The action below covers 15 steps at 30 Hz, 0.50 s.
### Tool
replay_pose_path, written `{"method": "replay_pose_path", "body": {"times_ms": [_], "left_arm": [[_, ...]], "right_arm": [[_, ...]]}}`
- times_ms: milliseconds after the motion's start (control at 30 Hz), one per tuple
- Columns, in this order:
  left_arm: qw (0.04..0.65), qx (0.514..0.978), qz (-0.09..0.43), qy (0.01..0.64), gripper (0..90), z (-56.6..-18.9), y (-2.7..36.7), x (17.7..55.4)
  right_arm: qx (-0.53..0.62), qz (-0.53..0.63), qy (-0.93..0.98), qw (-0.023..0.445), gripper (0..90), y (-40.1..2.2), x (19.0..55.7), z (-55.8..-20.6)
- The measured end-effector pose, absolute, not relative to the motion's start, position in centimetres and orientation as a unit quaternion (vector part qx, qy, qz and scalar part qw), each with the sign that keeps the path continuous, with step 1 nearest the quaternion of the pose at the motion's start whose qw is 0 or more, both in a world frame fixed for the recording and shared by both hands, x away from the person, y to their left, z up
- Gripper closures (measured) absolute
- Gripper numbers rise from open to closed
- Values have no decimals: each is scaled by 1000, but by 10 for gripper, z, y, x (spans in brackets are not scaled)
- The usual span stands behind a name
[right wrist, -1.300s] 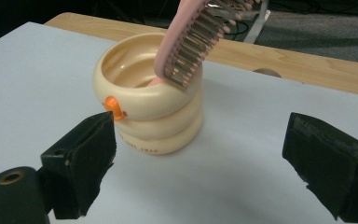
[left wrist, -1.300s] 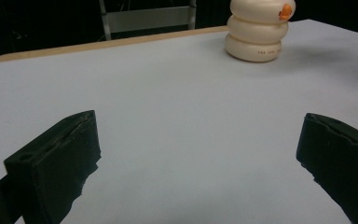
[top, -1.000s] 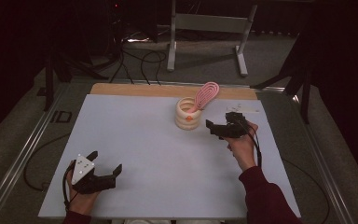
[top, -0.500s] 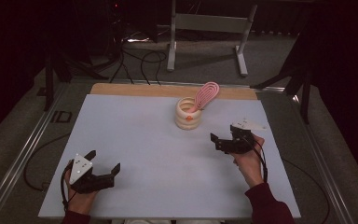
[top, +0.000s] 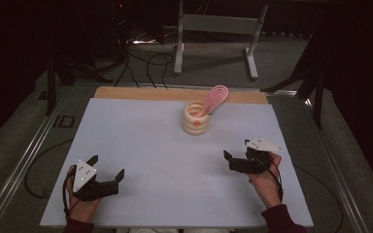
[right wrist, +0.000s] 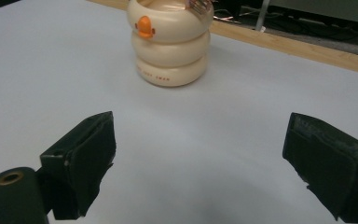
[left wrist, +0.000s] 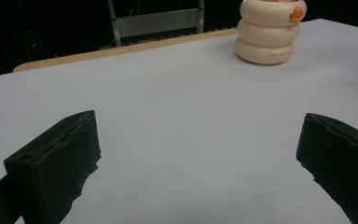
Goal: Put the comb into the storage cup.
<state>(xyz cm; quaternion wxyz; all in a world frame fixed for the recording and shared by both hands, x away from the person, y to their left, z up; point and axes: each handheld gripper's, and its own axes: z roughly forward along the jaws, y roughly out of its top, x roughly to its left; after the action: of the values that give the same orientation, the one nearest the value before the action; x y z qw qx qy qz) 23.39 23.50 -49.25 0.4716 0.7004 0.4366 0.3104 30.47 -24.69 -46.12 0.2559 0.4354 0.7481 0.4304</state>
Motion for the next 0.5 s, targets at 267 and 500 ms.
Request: {"method": "replay_pose_path", "body": {"times_ms": [267, 500], "left_arm": [[474, 695, 311, 441, 3, -490, 241, 235], [475, 693, 313, 442, 3, -490, 244, 235]], "right_arm": [[435, 453, 734, 257, 96, -257, 284, -468], [431, 471, 721, 271, 96, -266, 272, -477]]}}
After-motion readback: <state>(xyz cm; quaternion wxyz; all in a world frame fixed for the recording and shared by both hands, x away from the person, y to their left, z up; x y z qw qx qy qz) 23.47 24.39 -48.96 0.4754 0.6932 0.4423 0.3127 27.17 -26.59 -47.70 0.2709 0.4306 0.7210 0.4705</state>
